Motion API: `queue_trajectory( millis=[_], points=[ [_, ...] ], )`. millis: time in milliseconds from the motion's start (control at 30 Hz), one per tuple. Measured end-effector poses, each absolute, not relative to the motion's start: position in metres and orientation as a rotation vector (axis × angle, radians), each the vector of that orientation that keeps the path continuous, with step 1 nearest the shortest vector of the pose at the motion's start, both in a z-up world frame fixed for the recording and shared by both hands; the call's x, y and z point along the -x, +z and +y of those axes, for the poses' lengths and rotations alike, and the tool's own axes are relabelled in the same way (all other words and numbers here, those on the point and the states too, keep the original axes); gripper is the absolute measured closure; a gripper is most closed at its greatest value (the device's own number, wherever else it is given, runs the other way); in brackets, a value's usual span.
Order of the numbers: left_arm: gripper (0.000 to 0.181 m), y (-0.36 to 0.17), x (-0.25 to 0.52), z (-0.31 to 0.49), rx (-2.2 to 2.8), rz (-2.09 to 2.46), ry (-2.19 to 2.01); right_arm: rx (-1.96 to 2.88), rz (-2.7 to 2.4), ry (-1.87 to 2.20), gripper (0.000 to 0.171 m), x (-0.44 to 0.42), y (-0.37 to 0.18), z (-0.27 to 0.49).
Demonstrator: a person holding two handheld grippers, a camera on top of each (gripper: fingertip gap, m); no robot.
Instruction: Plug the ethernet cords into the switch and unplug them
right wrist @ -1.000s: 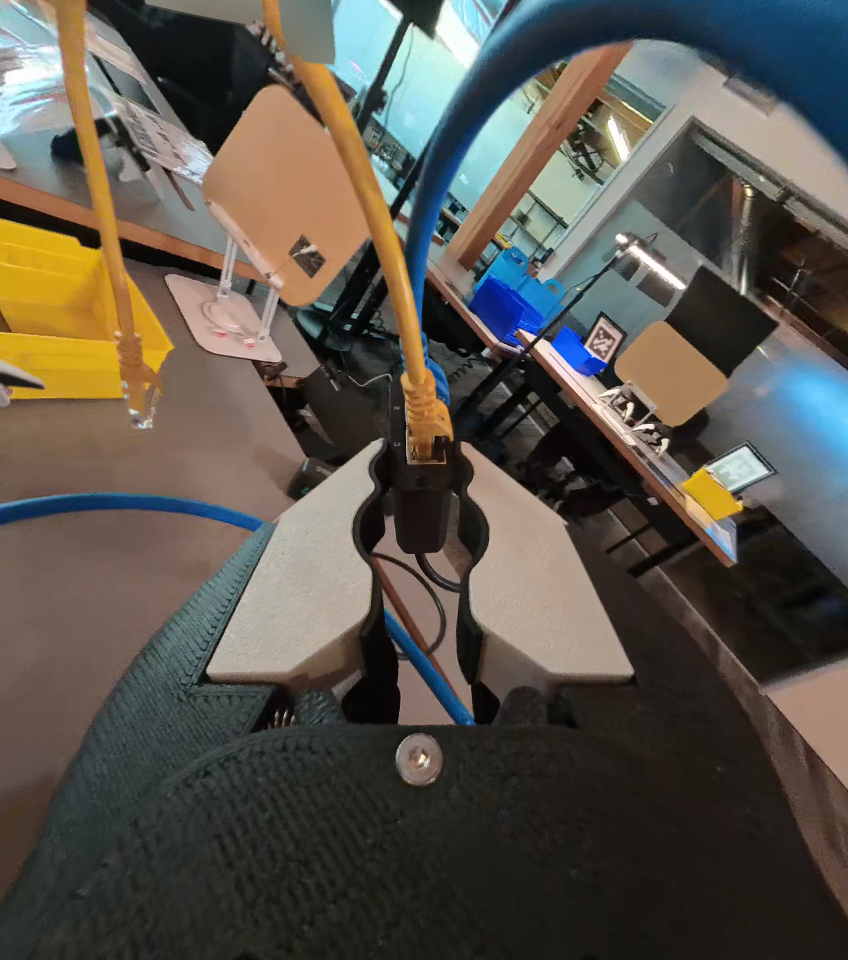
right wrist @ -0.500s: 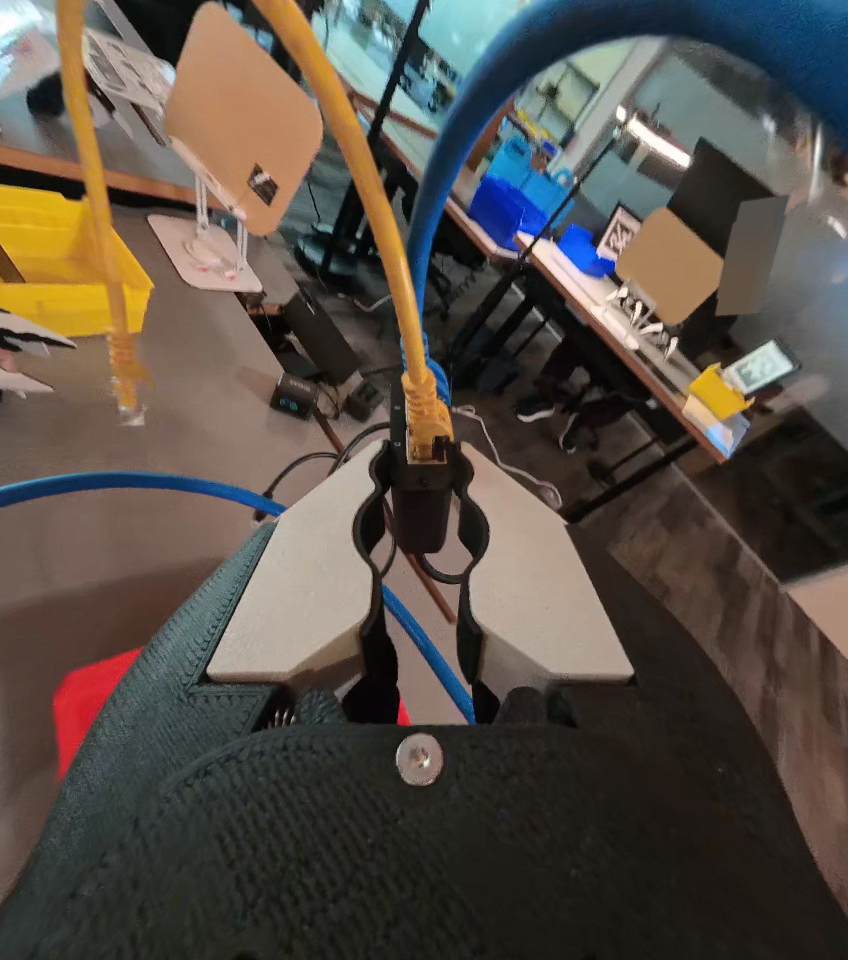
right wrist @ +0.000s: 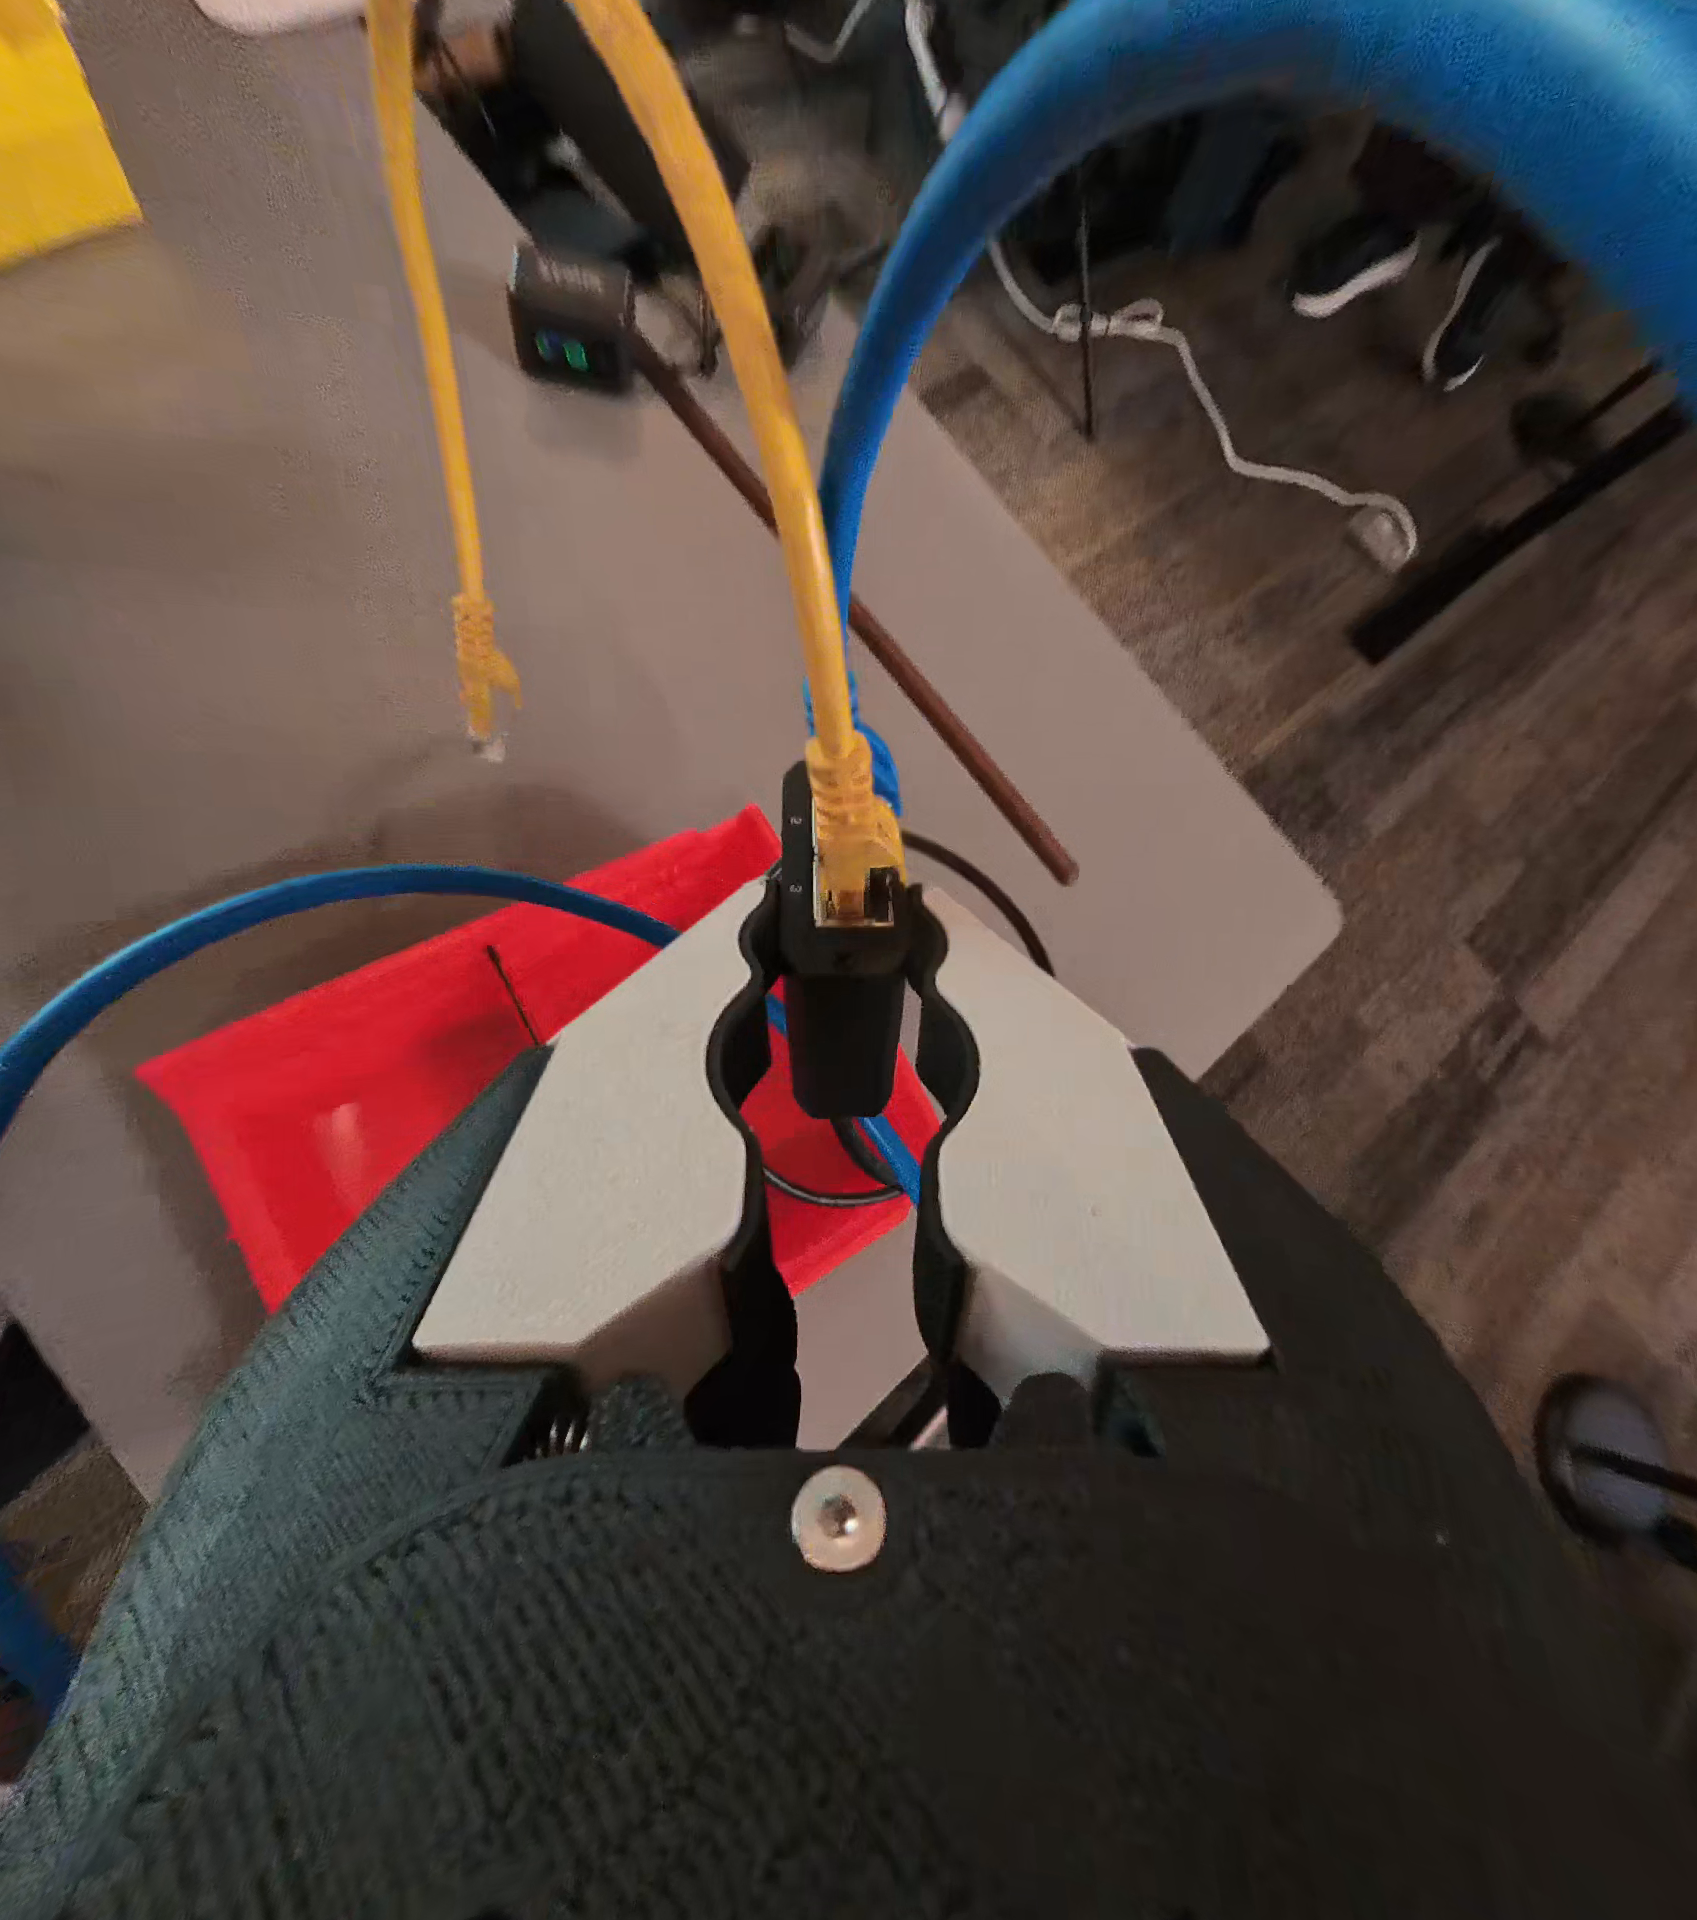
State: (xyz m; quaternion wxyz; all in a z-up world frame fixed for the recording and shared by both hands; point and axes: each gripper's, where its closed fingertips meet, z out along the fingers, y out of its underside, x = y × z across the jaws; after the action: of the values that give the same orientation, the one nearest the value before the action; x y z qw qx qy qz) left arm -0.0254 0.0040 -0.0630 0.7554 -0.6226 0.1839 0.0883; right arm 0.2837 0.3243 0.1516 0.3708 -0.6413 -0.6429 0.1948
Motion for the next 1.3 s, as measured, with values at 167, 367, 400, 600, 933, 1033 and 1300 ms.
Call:
queue_trajectory(
  millis=[167,367,400,600,933,1033,1300],
  points=[
    [0.130,-0.067,0.026,0.007,1.376,0.409,0.197,1.792,-1.764,0.436,0.148,-0.261,0.068,0.345],
    [0.131,-0.071,0.026,0.009,1.394,0.427,0.215,1.955,-1.949,0.284,0.149,-0.246,-0.027,0.354],
    [0.131,-0.072,0.026,0.009,1.396,0.432,0.219,1.967,-1.985,0.239,0.148,-0.245,-0.040,0.354],
    [0.132,-0.075,0.024,0.011,1.408,0.453,0.223,1.954,-2.152,0.033,0.149,-0.242,-0.094,0.343],
    [0.133,-0.082,0.018,0.015,1.431,0.500,0.218,1.972,-2.190,-0.184,0.148,-0.259,-0.146,0.336],
    [0.133,-0.083,0.016,0.015,1.434,0.510,0.222,2.020,-2.189,-0.157,0.144,-0.267,-0.142,0.330],
    [0.136,-0.082,0.015,0.013,1.428,0.512,0.221,2.060,-1.893,-0.151,0.127,-0.290,-0.084,0.309]
  ],
)
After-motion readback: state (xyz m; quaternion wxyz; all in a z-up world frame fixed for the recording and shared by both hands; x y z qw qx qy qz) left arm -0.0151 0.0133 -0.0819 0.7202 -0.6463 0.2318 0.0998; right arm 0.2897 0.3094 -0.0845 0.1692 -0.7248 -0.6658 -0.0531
